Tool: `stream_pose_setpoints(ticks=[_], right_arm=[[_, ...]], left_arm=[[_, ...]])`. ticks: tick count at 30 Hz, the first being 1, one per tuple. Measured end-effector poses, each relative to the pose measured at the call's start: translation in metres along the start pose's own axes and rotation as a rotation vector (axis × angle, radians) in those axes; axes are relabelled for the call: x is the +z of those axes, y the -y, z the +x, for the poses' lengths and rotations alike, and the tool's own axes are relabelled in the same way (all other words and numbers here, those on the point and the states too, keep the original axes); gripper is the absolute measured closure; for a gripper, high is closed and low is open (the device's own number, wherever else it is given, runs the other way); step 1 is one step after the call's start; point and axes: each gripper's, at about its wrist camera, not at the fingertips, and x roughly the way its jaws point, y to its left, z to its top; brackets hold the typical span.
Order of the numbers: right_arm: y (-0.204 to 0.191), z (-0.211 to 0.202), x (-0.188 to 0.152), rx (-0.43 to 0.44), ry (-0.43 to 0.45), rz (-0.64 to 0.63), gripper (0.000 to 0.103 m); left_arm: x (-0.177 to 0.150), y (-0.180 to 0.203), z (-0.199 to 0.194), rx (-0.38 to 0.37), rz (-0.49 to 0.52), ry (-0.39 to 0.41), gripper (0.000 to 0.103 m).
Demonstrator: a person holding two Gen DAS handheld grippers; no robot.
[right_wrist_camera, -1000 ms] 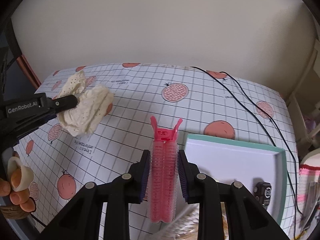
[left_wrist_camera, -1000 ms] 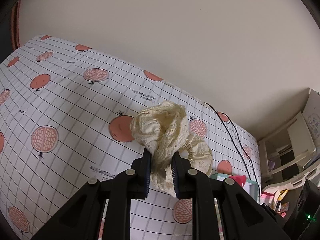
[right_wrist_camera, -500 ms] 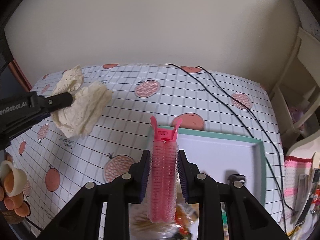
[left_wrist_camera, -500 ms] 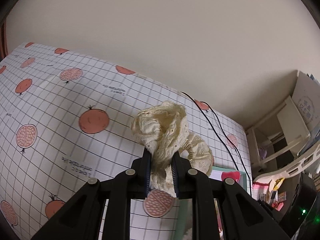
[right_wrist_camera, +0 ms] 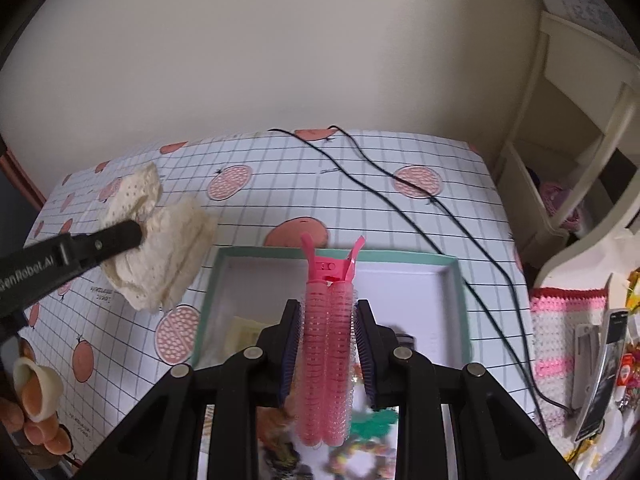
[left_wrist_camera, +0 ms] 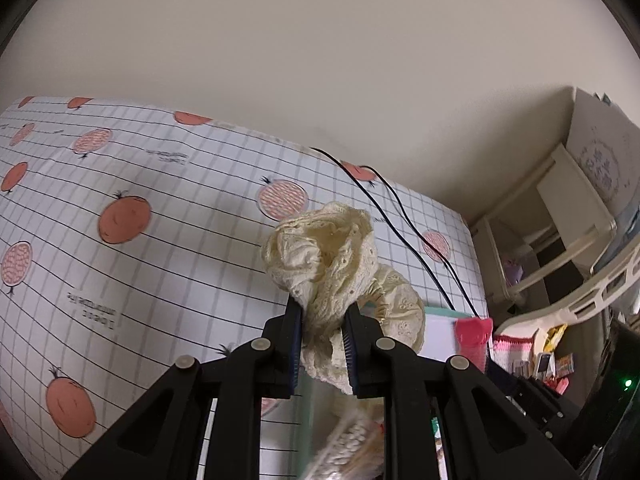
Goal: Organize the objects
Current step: 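Lift and carry the scrunchie and pink roller over the tray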
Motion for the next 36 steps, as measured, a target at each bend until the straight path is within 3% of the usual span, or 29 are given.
stream_pose_setpoints(ticks=[17, 36], right_arm=[[0.057, 0.000, -0.011, -0.031, -0.008, 0.082, 0.074], [0.073, 0.027, -0.026, -0.102, -0.081, 0.085, 0.074]], left_arm=[[-0.019, 0.040, 0.031, -0.012, 0.053, -0.055, 0.084], [-0.032, 0.052, 0.059, 0.002, 0.080, -0.109, 0.084]])
